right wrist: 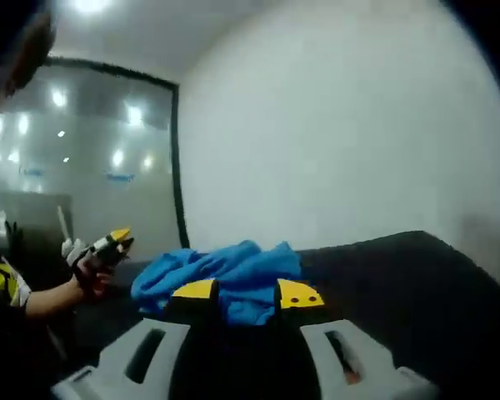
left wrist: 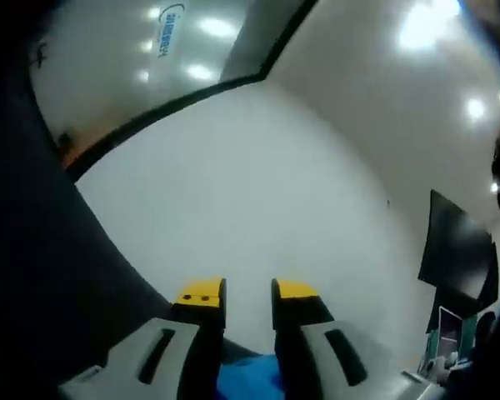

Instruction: Spread out the cloth and fold it

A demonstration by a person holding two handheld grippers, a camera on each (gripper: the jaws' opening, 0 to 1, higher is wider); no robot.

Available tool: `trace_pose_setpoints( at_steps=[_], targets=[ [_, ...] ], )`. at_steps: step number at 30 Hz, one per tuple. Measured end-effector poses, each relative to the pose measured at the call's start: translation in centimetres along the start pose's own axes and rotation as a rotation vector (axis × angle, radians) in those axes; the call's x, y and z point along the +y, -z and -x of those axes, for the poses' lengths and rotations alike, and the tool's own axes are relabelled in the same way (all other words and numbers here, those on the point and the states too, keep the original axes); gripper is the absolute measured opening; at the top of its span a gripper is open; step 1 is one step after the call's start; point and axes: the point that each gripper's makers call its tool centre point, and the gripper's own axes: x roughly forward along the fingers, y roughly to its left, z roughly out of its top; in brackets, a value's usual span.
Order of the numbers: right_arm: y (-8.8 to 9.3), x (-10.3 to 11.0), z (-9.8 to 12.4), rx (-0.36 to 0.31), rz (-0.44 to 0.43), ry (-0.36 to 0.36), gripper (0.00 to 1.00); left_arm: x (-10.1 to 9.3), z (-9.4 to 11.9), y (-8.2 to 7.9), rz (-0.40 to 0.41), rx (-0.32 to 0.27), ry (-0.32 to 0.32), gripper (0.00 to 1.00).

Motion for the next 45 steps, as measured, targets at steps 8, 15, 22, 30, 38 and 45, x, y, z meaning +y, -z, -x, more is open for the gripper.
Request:
trace_pose_setpoints(
  at_steps=[8, 15, 22, 30, 38, 45],
  targets=[
    [2.4, 7.0, -3.9, 0.134, 0.166, -0.144, 0.25, -0.6, -0.5, 0.9, -0.068, 0.045, 0.021, 0.25],
    [4.9, 6.8, -5.7, 0.227, 0.322, -0.054, 0.26, -0.7, -0.3, 1.0, -0.056, 0.057, 0.026, 0.25],
    [6.0, 5.8, -6.0, 0.282, 0.321, -0.05, 0.24, -0.6, -0.3, 0.9, -0.061, 0.051, 0.026, 0.25],
    [4.0, 4.5, -5.7, 0.228, 0.275, -0.007, 0.0, -0.5, -0.2, 0.9, -0.059, 0.049, 0.023, 0.25],
    [-11.8, 0.4, 0.0, -0.226, 0.304, 0.195, 0.0, -0.7, -0.5, 1.6, -0.068, 0.077, 0.032, 0.25],
    [-14.8, -2.6, 4.4, -0.336, 0.104, 0.289, 0.0, -1.0, -0.4, 1.9, -0.071, 0.083, 0.036, 0.25]
  ],
)
